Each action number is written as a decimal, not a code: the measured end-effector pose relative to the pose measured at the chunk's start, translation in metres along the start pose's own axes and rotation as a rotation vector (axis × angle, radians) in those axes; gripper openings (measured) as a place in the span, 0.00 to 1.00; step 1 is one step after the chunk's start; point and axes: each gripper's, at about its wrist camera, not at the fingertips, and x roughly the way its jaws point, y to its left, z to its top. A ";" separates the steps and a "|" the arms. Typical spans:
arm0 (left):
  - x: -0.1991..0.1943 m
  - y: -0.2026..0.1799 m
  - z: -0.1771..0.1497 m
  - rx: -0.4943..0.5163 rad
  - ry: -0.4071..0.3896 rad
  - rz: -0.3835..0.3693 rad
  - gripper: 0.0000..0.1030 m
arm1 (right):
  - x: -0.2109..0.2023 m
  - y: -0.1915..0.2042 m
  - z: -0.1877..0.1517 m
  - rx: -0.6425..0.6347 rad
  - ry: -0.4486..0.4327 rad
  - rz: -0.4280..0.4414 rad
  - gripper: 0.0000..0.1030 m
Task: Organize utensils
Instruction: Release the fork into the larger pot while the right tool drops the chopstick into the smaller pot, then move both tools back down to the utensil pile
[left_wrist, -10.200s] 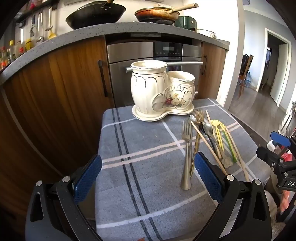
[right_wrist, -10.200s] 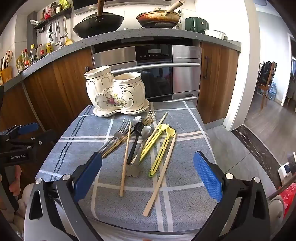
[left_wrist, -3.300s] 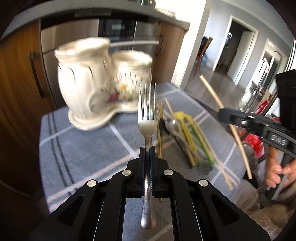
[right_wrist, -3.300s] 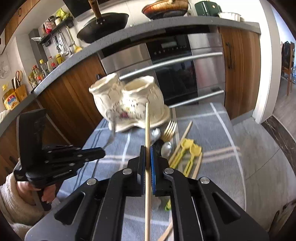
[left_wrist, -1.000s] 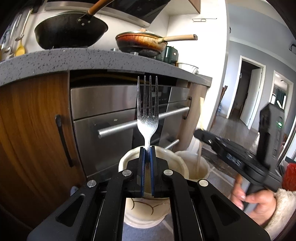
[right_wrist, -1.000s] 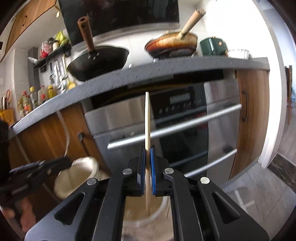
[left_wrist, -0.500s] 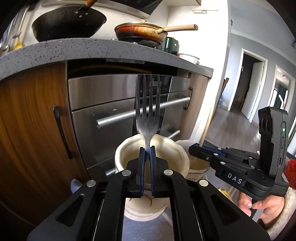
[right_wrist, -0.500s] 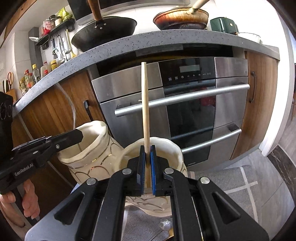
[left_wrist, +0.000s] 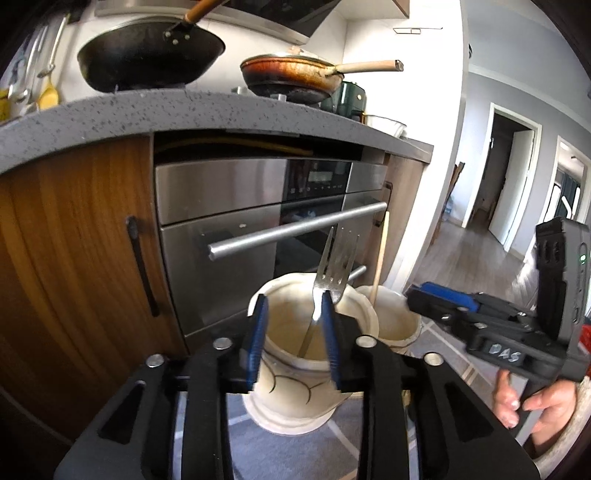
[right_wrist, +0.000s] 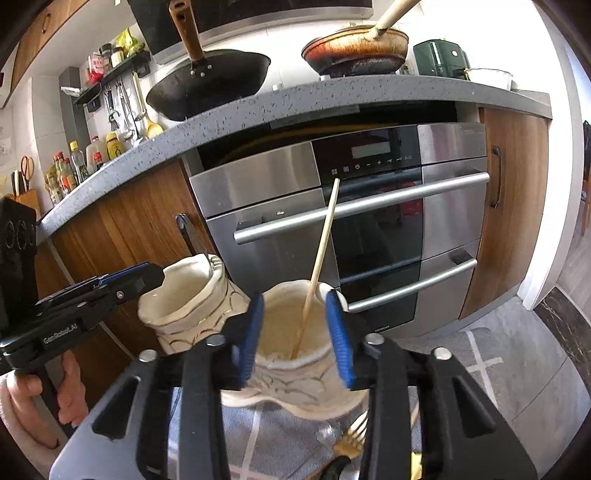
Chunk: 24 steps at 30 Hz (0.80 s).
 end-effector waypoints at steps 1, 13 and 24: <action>-0.004 0.000 -0.001 0.005 -0.004 0.004 0.43 | -0.009 -0.001 -0.001 -0.002 -0.001 -0.001 0.44; -0.058 -0.015 -0.032 0.068 -0.021 0.062 0.93 | -0.100 -0.026 -0.029 -0.003 0.014 -0.100 0.95; -0.056 -0.051 -0.097 0.102 0.118 0.002 0.95 | -0.119 -0.070 -0.095 0.045 0.157 -0.262 0.95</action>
